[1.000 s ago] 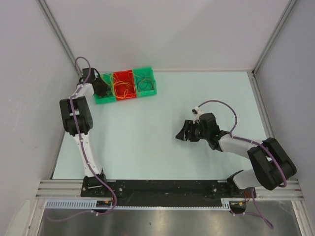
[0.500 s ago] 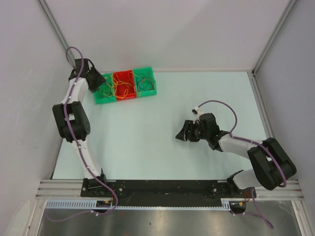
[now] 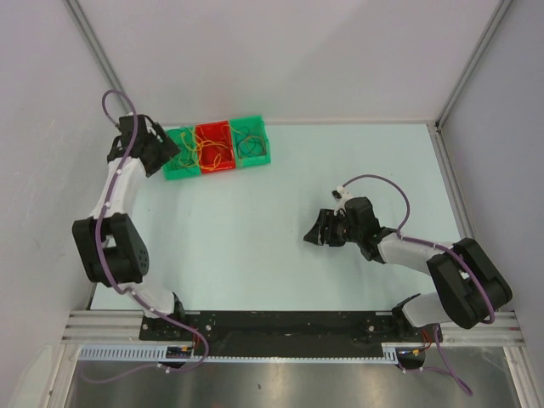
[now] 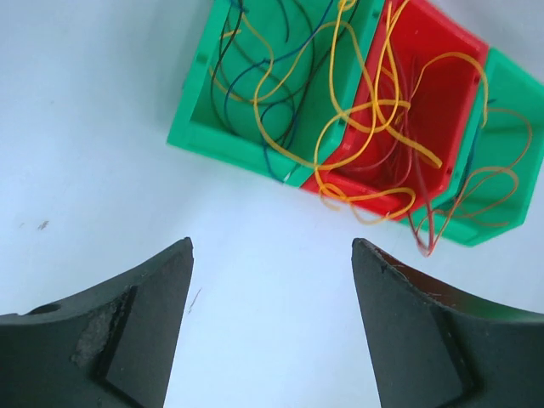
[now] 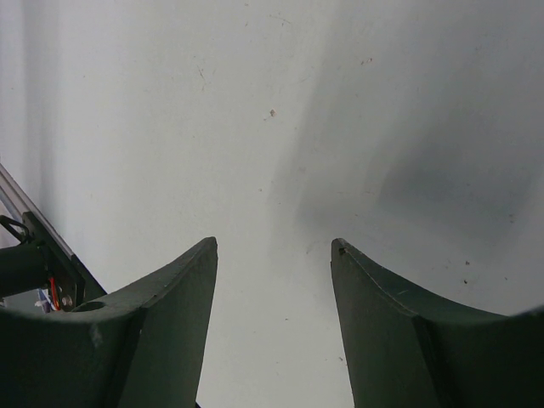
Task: Untangle the cables
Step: Place the cable in the bin, then reset both arms
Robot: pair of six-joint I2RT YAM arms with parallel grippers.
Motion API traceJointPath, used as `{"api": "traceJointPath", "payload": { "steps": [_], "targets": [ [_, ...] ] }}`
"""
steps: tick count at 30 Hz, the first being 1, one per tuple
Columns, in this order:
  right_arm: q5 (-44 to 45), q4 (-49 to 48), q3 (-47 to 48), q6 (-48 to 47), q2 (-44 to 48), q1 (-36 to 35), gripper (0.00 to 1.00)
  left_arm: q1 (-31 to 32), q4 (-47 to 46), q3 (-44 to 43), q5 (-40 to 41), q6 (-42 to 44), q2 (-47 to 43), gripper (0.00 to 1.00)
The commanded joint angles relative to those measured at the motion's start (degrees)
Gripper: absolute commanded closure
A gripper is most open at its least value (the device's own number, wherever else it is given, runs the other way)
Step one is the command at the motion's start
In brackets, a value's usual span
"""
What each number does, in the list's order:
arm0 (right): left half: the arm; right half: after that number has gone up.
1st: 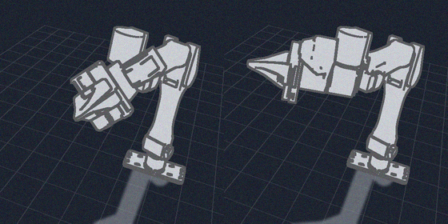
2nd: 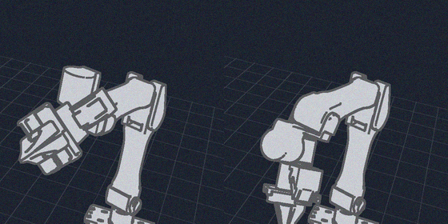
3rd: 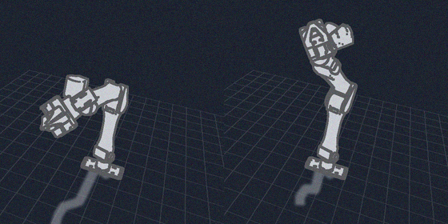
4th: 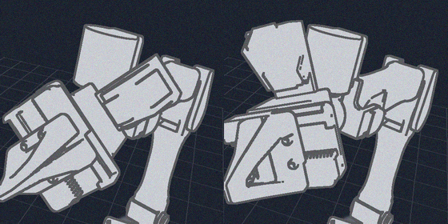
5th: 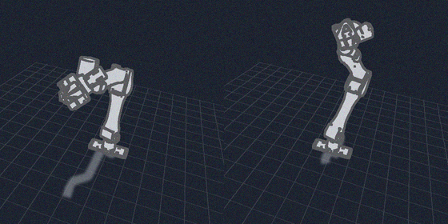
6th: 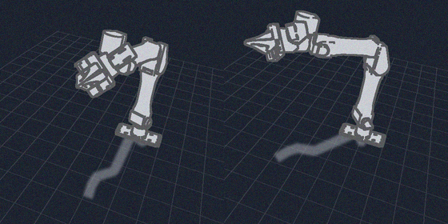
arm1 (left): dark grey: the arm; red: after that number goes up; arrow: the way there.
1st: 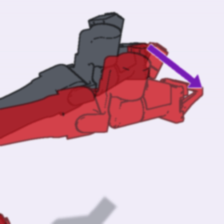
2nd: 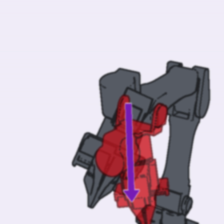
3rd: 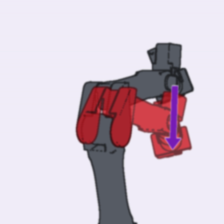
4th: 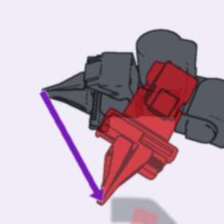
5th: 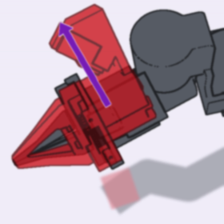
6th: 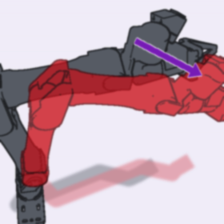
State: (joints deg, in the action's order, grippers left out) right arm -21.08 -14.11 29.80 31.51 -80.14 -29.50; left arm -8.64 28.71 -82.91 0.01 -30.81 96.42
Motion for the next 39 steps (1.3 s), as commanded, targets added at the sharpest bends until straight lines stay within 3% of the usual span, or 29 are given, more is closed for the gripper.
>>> {"api": "traceJointPath", "payload": {
  "steps": [1, 6, 11, 14, 16, 18, 21, 23, 26, 31, 34, 38, 39],
  "targets": [
    [-0.19, -2.24, -0.45, 0.13, 1.39, 0.14, 0.4, 1.08, -3.92, 6.35, 3.85, 4.08, -7.03, 0.2],
    [-0.1, -2.15, -0.62, 0.13, 1.65, 0.14, 0.4, 1.96, -6.46, 12.41, 4.3, 7.86, -15.43, 0.21],
    [-0.36, -2.77, -1.24, 0.13, 2.62, 0.14, 0.4, 7.67, -22.7, 28.66, 12.89, 13.48, -30.47, 0.12],
    [-1.07, -3.29, -1.33, 0.05, 2.44, 0.14, 0.4, 15.29, -38.95, 41.57, 24.05, 30.21, -40.76, 0.0],
    [-1.42, -3.38, -1.5, -0.13, 2.53, 0.23, 0.4, 16.2, -46.68, 49.47, 20.41, 33.96, -46.46, 0.0],
    [-1.59, -3.47, -1.41, -0.22, 2.44, 0.23, 0.4, 16.2, -48.65, 52.84, 18.89, 34.15, -48.16, 0.0],
    [-2.03, -3.65, -1.41, -0.31, 2.36, 0.23, 0.4, 16.2, -50.59, 59.33, 23.35, 29.42, -47.65, 0.02],
    [-2.03, -3.47, -1.59, -0.39, 2.62, 0.23, 0.4, 16.64, -56.55, 63.47, 28.6, 28.61, -48.17, 0.1],
    [-2.03, -3.64, -1.68, -0.48, 2.79, 0.23, 0.4, 20.41, -71.12, 73.57, 35.14, 30.27, -49.75, 0.12],
    [-2.38, -3.56, -1.68, -0.57, 2.88, 0.23, 0.4, 21.92, -85.11, 80.18, 35.94, 31.6, -44.93, 0.13],
    [-2.65, -3.73, -1.76, -0.66, 2.79, 0.23, 0.4, 22.09, -97.05, 82.04, 32.87, 34.74, -37.03, 0.15],
    [-2.82, -3.64, -1.76, -0.75, 2.71, 0.23, 0.39, 22.71, -105.94, 81.6, 28.3, 37.31, -28.68, 0.16],
    [-2.83, -3.65, -1.76, -0.66, 2.71, 0.23, 0.39, 22.71, -111.88, 82.12, 27.85, 37.49, -23.26, 0.15]
  ]
}}
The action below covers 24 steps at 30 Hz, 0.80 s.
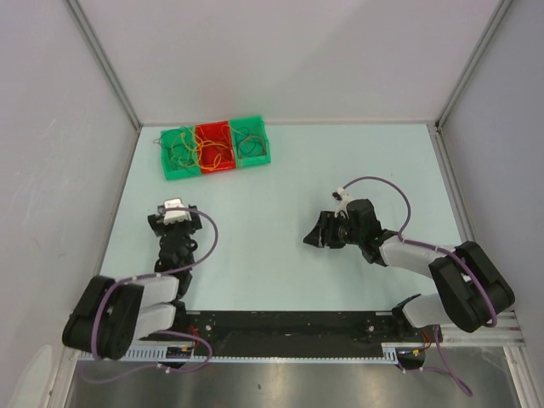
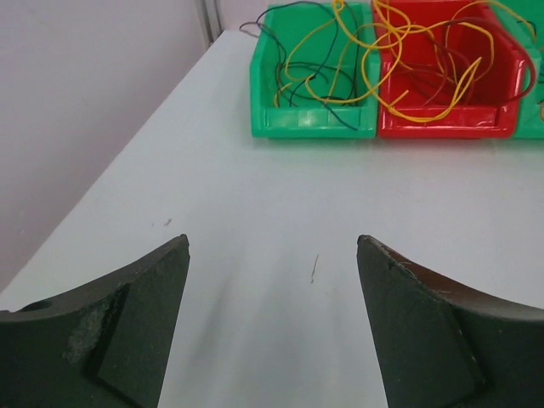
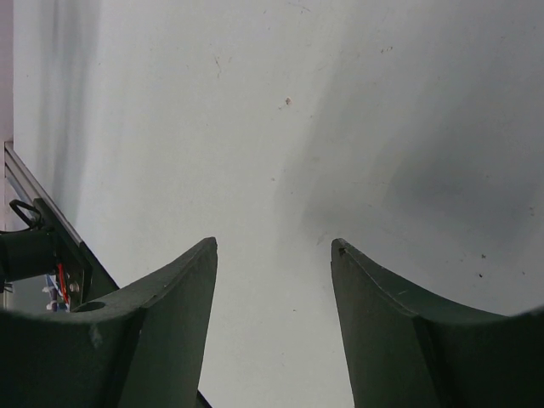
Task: Untangle the cables
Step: Reset both arms
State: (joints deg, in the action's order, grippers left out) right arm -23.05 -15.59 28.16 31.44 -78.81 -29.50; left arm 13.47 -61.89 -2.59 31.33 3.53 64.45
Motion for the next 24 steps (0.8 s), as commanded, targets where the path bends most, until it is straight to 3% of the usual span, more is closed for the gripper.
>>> {"api": "traceJointPath", "payload": {
  "steps": [1, 4, 6, 7, 8, 18, 21, 22, 23, 24],
  "targets": [
    [-0.86, -2.07, -0.04, -0.68, 1.29, 0.32, 0.39, 0.59, -25.43, 2.15, -4.17, 3.93, 11.55, 0.14],
    [-0.77, -2.07, -0.04, -0.59, 1.29, 0.4, 0.38, 0.76, -37.06, 4.44, -5.41, 5.68, 18.6, 0.13],
    [-0.68, -2.25, -0.04, -0.5, 1.11, 0.4, 0.38, 0.33, -30.25, 3.21, -6.1, 4.13, 15.47, 0.1],
    [-0.6, -2.25, 0.05, -0.42, 1.02, 0.32, 0.38, -0.02, -27.61, 3.03, -6.46, 3.59, 15.01, 0.01],
    [-0.51, -2.16, 0.14, -0.42, 0.85, 0.4, 0.38, -0.46, -24.1, -0.02, -6.63, 3.07, 14.75, 0.0],
    [1.86, 1.79, 4.0, 0.11, -1.35, 0.41, 0.37, -1.43, -21.52, -1.19, -6.02, 1.92, 14.48, 0.0],
    [6.6, 4.6, 6.54, -0.68, -0.48, 0.49, 0.33, -2.04, -19.24, -2.15, -6.54, 1.22, 14.13, 0.0],
    [10.53, 5.91, 7.08, -0.94, 0.83, 0.58, 0.12, -2.31, -16.71, -3.2, -6.81, 0.96, 13.87, 0.0],
    [12.66, 6.62, 8.47, -2.16, 1.54, 0.58, 0.01, -3.1, -15.29, -3.82, -7.68, 0.34, 13.69, 0.0],
    [14.42, 7.33, 9.18, -3.13, 2.16, 0.67, 0.0, -3.45, -13.98, -4.43, -8.21, -0.18, 13.6, 0.0]
  ]
}}
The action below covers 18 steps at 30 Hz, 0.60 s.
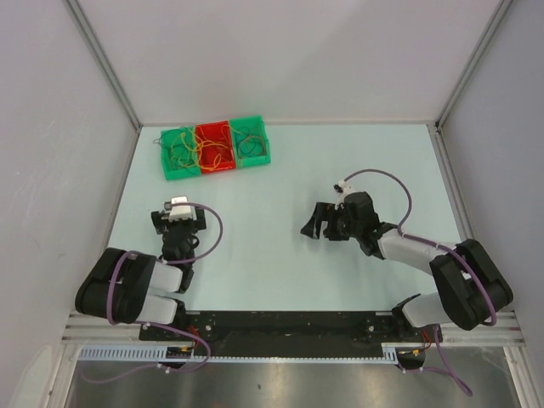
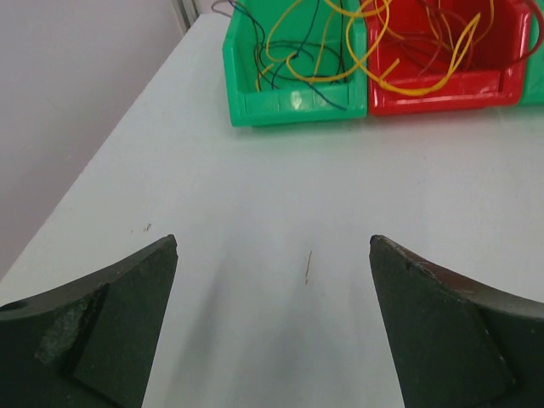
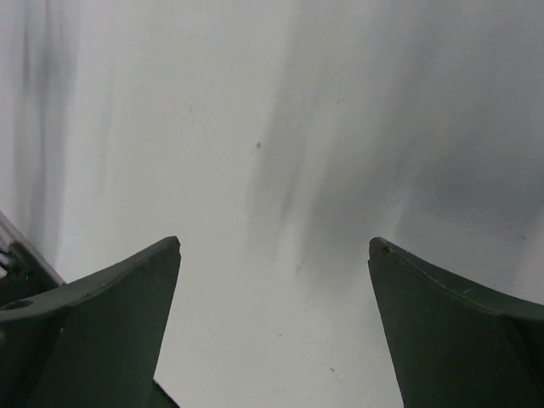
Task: Untangle the cables
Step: Reset both arms
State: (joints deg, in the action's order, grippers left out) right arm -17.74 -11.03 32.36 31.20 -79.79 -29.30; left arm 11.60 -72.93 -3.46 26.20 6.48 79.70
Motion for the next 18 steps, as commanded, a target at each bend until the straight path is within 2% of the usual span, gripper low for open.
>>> {"api": "traceJointPath", "payload": {
  "steps": [1, 5, 6, 8, 9, 12, 15, 18],
  "targets": [
    [12.17, 3.98, 5.86, -3.86, 4.63, 0.47, 0.0, -2.01, -1.1, -4.0, -3.69, -3.4, -1.92, 0.0],
    [22.2, 5.57, 8.51, -8.87, 8.14, 0.56, 0.0, -2.28, -1.52, -3.92, -3.96, -3.49, -2.01, 0.0],
    [29.01, 6.8, 9.21, -10.44, 9.03, 0.56, 0.0, -2.28, -1.34, -4.01, -3.96, -3.58, -2.01, 0.0],
    [36.42, 7.68, 9.48, -12.47, 11.13, 0.56, 0.0, -2.28, -1.34, -4.01, -3.87, -3.49, -1.92, 0.0],
    [44.2, 8.99, 9.39, -14.66, 11.67, 0.56, 0.0, -2.19, -1.25, -4.01, -3.87, -3.49, -2.09, 0.0],
    [56.18, 9.44, 8.77, -20.11, 10.63, 1.17, 0.0, -2.28, -1.25, -4.01, -3.87, -3.49, -1.92, 0.0],
    [59.83, 10.41, 8.6, -24.6, 7.56, 2.66, 0.0, -2.28, -1.25, -4.01, -3.87, -3.58, -2.01, 0.0],
    [56.61, 7.19, 6.41, -25.13, 6.67, 5.21, 0.0, -2.28, -1.25, -4.01, -3.87, -3.58, -2.01, 0.0]
  ]
}}
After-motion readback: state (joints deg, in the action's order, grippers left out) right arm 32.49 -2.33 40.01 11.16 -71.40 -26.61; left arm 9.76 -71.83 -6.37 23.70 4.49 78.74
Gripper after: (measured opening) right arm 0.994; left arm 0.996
